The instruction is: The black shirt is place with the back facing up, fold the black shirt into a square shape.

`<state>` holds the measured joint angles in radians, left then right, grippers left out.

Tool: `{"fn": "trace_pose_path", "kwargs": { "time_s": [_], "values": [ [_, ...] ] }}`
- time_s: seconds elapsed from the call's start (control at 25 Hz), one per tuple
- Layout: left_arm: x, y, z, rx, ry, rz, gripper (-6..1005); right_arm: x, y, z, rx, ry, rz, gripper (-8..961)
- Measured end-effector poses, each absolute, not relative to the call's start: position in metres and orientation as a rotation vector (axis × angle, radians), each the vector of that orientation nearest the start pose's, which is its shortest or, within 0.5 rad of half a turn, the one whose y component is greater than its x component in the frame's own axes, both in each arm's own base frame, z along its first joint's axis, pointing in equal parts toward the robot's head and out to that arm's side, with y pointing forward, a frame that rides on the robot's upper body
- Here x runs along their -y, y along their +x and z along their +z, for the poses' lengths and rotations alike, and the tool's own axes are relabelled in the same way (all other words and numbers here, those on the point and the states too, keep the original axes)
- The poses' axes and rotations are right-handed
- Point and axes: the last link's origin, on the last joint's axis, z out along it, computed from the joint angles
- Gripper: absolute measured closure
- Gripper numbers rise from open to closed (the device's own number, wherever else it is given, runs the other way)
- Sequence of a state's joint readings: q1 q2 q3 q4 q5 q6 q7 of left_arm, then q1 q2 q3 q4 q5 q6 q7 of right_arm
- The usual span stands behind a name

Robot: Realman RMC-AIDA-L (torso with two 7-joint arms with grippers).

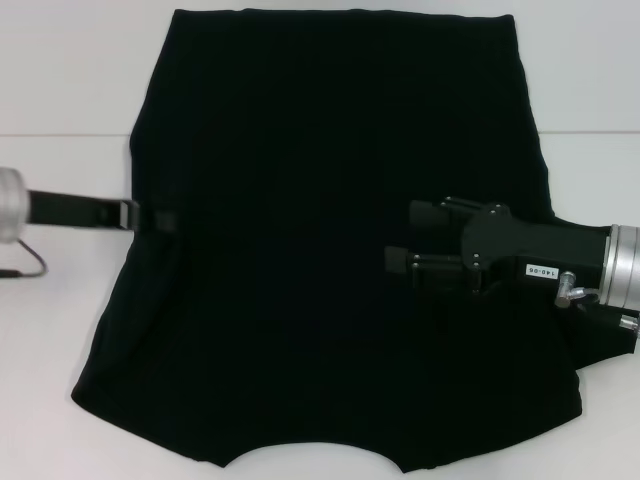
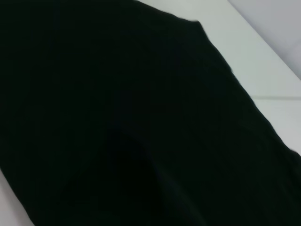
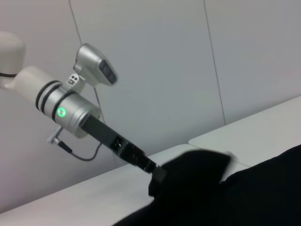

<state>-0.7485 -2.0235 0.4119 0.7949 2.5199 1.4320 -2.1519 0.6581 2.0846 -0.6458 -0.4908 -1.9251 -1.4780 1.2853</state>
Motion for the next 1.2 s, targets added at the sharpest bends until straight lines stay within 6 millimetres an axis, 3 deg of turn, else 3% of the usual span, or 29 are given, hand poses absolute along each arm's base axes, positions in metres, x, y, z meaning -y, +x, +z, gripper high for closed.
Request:
{"fn": "trace_pose_path", "kwargs": {
  "time_s": [0.24, 0.48, 0.6, 0.72, 0.92, 1.0, 1.2],
  "values": [
    [-0.393, -0.261, 0.034, 1.384, -2.394, -0.332, 874, -0.358, 0.228, -0.021, -0.545, -2.684, 0.847, 68],
    [-0.392, -0.261, 0.030, 1.392, -2.371, -0.393, 860, -0.363, 0.229, -0.013, -0.553, -2.652, 0.862, 69],
    [-0.388, -0.252, 0.031, 1.368, -2.434, -0.484, 797, -0.368, 0.234, -0.004, -0.628, -2.606, 0.867, 69],
    [-0.375, -0.238, 0.029, 1.240, -2.579, -0.622, 735, -0.378, 0.243, 0.012, -0.801, -2.527, 0.868, 69],
    [-0.350, -0.225, 0.005, 0.867, -2.773, -0.811, 630, -0.391, 0.271, 0.054, -1.302, -2.340, 0.805, 68],
    [-0.342, -0.224, -0.007, 0.717, -2.792, -0.853, 395, -0.391, 0.287, 0.071, -1.472, -2.255, 0.739, 68],
    [-0.328, -0.225, -0.027, 0.434, -2.801, -0.863, 200, -0.379, 0.315, 0.095, -1.711, -2.111, 0.519, 69]
  ]
}}
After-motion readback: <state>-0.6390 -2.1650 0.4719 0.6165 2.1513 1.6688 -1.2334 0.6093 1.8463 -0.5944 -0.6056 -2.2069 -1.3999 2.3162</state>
